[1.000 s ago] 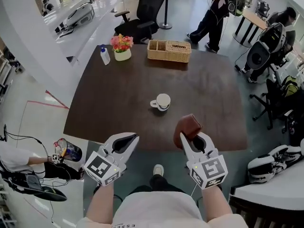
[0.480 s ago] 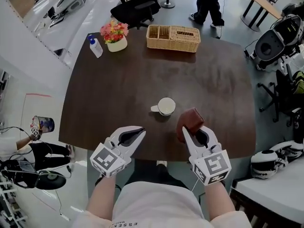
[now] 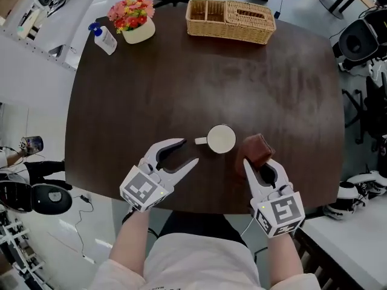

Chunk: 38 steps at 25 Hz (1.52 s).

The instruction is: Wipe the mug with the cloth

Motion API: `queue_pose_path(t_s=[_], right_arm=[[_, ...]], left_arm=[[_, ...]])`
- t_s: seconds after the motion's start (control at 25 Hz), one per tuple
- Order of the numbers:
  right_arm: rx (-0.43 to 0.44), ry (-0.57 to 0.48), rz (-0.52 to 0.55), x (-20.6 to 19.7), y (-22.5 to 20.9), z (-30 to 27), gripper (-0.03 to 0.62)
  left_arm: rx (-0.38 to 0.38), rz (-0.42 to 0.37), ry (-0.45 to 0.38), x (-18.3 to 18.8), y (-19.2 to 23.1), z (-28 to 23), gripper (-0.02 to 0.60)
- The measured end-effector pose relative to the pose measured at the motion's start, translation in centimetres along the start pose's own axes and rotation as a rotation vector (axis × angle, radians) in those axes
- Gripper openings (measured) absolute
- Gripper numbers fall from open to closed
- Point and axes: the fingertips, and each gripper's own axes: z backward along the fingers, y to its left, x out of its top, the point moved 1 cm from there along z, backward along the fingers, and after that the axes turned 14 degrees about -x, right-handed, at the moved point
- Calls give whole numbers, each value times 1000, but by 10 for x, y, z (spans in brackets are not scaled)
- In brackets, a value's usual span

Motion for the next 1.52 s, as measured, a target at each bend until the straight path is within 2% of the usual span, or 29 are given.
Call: queue_pose_path(t_s=[0.24,0.4,0.56,0.68,0.8,0.92,1.24,1.36,1.52], right_arm=[[8,42,-51,-21,-6,-29,80],[24,54,-58,-31,3,-43,80],[27,70,-63,-41,7,-43,80],[39,83,-48,-48,13,-38,80],[60,91,-20,-53,23,-33,80],[98,104,4,-57,39,-30,80],[288,122,73,-57,108,-42,80],[312,108,91,-51,115,-57,80],[336,134,48,-54,111,-63,80]], left_arm=[[-88,-14,38,-27,19,-27,209],[-141,-99,101,-41,27,-40,209],[-149,-147,97,-38,28,-45,203],[-149,-173,90,-32,27,-44,89],[-158,-195,113,-32,28,-44,86],[-163,-200,140,-36,28,-43,83],[-177,-194,144,-37,25,-41,83],[-188,-201,145,-36,27,-41,81],[-204,-198,151,-34,27,-41,81]])
